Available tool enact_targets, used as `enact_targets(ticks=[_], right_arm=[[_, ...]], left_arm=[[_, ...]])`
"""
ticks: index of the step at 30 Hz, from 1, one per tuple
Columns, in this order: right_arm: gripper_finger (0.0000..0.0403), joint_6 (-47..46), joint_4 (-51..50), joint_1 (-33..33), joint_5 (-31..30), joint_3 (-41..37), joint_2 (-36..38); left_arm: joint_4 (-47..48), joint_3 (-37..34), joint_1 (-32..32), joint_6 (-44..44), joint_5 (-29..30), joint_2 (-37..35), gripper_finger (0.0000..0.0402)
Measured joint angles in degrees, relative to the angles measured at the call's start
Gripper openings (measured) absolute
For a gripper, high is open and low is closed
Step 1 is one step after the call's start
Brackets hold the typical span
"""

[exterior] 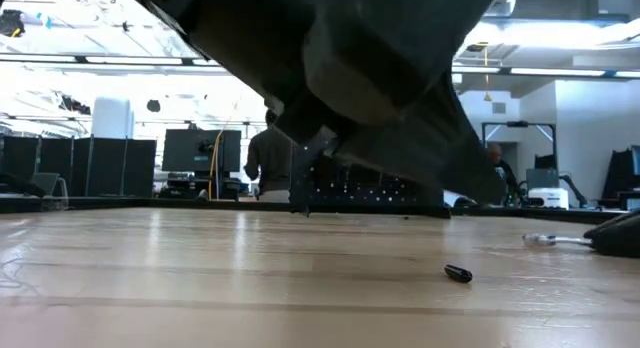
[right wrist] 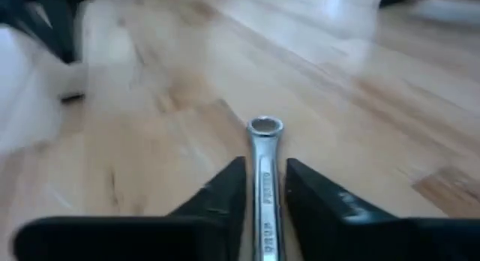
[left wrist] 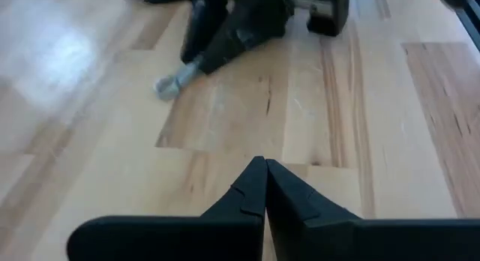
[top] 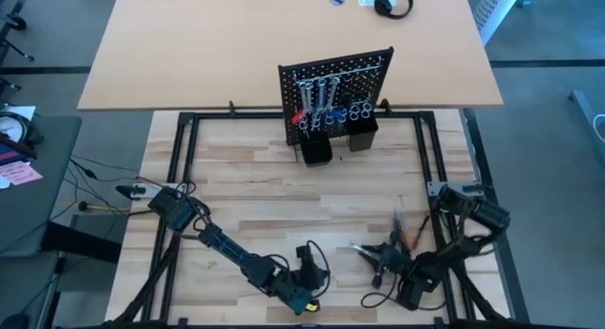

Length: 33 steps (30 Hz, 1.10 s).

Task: Hang tools onto peg board
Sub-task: Hang the wrench on the pegboard

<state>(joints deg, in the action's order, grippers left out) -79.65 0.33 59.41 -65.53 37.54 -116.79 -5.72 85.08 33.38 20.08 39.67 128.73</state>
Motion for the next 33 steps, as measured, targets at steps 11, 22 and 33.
enact_targets(ticks=[11,22,33], right_arm=[[0.0018,-8.5,-2.2,0.9,-3.1,0.9,-0.6],[0.001,-2.9,-8.3,4.0,2.7,0.5,11.0],[0.0011,-0.9,-6.6,3.8,0.8,0.6,11.0]], left_arm=[[-6.1,0.4,-7.3,4.6,-2.9,0.0,0.0],[-14.1,0.5,-10.2,-11.3,-10.9,-0.4,0.0],[-15.1,0.2,-9.8,-11.8,-15.4,0.6,0.01]])
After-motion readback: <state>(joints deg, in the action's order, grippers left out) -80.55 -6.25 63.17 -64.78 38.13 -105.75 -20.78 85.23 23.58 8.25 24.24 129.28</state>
